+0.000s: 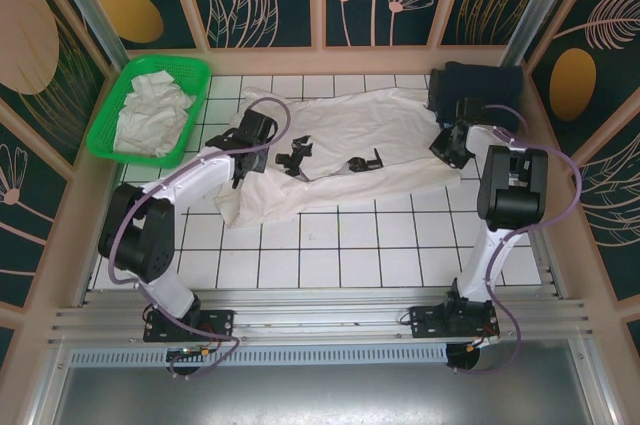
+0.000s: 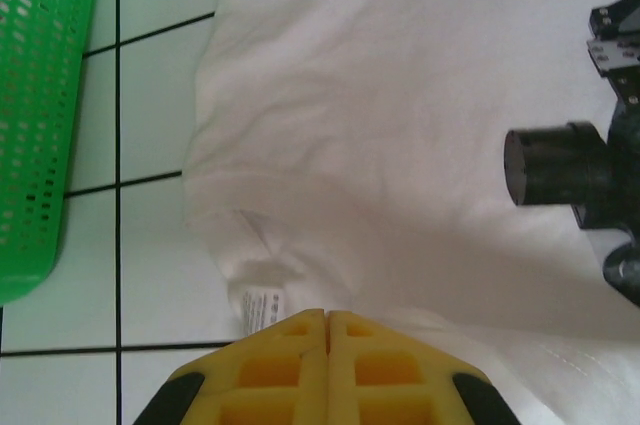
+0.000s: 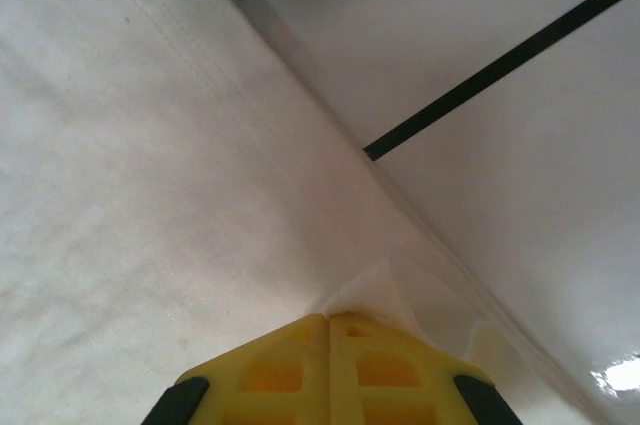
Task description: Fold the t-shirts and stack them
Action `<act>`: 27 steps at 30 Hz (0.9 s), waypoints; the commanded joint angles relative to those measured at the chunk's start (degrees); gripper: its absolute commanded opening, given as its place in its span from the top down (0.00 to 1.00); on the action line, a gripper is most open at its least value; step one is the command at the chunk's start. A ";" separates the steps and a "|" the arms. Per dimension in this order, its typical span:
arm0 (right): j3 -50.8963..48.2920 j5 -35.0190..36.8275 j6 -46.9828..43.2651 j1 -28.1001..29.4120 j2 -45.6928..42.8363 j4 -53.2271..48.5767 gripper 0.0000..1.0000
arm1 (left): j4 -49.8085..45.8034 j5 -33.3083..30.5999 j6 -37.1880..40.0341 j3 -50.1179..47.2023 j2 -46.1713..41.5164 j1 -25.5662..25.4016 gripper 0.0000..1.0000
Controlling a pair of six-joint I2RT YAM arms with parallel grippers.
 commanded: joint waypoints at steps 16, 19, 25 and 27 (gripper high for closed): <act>2.70 0.18 -0.59 -1.10 1.50 -1.37 1.00 | 1.23 3.60 4.51 8.12 7.21 4.42 1.00; 2.64 0.06 -0.74 -1.08 1.26 -1.36 1.00 | 1.35 3.92 4.60 8.51 8.17 4.42 1.00; 2.89 -2.77 -0.56 -1.14 0.04 -1.20 1.00 | 1.47 4.65 4.58 9.04 10.44 4.42 1.00; 2.54 -3.12 -0.52 -1.04 -0.99 -1.18 1.00 | 1.69 4.44 4.63 8.95 10.18 4.51 1.00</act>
